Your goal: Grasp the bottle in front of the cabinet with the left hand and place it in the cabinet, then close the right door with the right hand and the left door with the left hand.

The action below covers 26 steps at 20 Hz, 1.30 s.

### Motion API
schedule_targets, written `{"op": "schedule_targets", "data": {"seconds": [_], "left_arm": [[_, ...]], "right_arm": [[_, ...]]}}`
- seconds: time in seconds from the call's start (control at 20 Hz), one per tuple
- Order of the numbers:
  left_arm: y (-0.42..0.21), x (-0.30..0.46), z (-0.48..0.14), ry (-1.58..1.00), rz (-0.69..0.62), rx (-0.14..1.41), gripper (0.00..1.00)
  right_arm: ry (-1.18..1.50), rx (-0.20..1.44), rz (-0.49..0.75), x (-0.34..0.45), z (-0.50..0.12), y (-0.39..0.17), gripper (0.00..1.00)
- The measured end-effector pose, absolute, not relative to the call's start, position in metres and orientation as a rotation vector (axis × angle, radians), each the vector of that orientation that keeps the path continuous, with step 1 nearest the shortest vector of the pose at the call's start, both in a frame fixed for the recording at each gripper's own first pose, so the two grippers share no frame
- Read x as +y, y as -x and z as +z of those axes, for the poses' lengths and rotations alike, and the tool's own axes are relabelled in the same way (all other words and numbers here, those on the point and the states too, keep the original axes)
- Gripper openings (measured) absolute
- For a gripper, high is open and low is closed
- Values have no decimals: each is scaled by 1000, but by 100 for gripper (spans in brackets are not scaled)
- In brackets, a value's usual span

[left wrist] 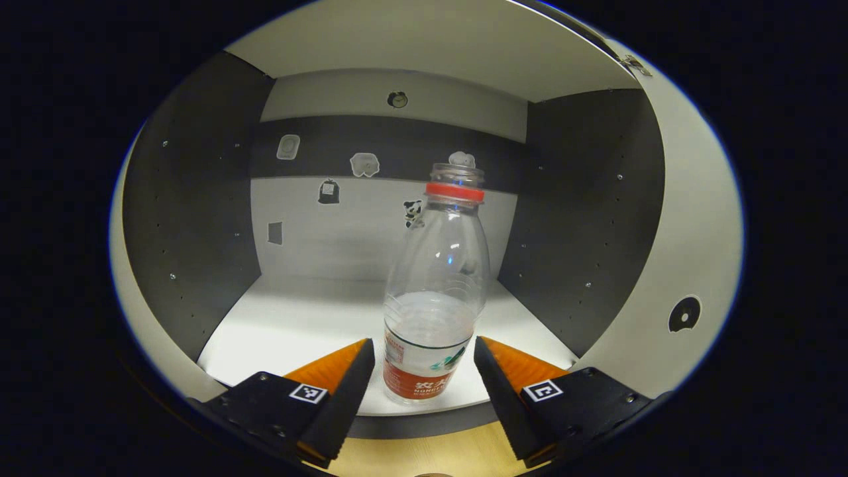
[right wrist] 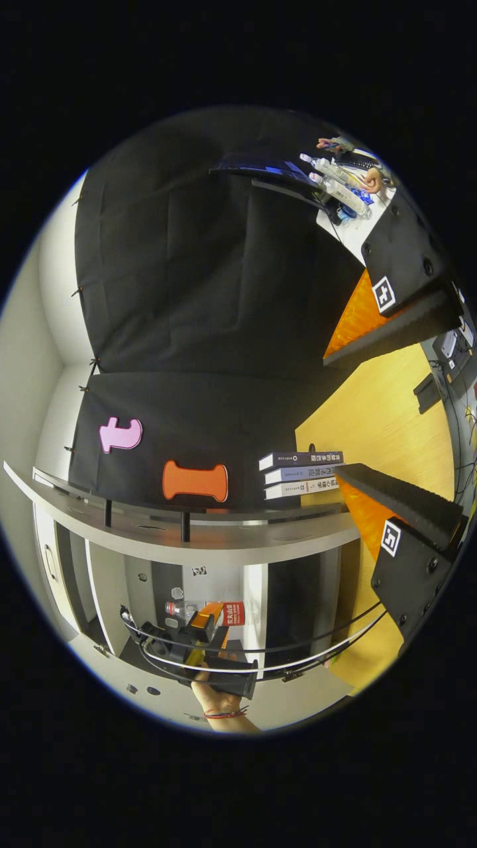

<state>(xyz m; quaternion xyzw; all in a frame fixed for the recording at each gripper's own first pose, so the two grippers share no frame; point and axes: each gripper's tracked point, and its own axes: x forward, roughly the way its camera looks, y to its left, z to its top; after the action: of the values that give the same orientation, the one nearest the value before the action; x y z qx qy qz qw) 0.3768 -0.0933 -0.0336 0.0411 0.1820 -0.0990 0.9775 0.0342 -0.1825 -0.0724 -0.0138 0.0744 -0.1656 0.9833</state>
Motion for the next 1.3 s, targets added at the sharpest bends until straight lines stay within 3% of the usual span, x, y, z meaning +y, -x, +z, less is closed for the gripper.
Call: {"op": "schedule_targets", "data": {"seconds": [0.45,0.9,1.15,1.2,1.3], "left_arm": [[-320,-70,-11,-52,-181,307,95],[-232,-32,29,50,-168,219,95],[-190,-1,61,-32,-124,119,94],[-182,4,65,-47,-112,106,94],[-167,8,70,-43,-111,94,95]], "right_arm": [[31,125,-261,-166,-59,-53,97],[38,85,-232,-179,-36,-118,97],[45,87,-196,-168,-37,-147,97],[53,82,-205,-170,-34,-149,89],[61,62,-215,-171,-30,-148,95]]}}
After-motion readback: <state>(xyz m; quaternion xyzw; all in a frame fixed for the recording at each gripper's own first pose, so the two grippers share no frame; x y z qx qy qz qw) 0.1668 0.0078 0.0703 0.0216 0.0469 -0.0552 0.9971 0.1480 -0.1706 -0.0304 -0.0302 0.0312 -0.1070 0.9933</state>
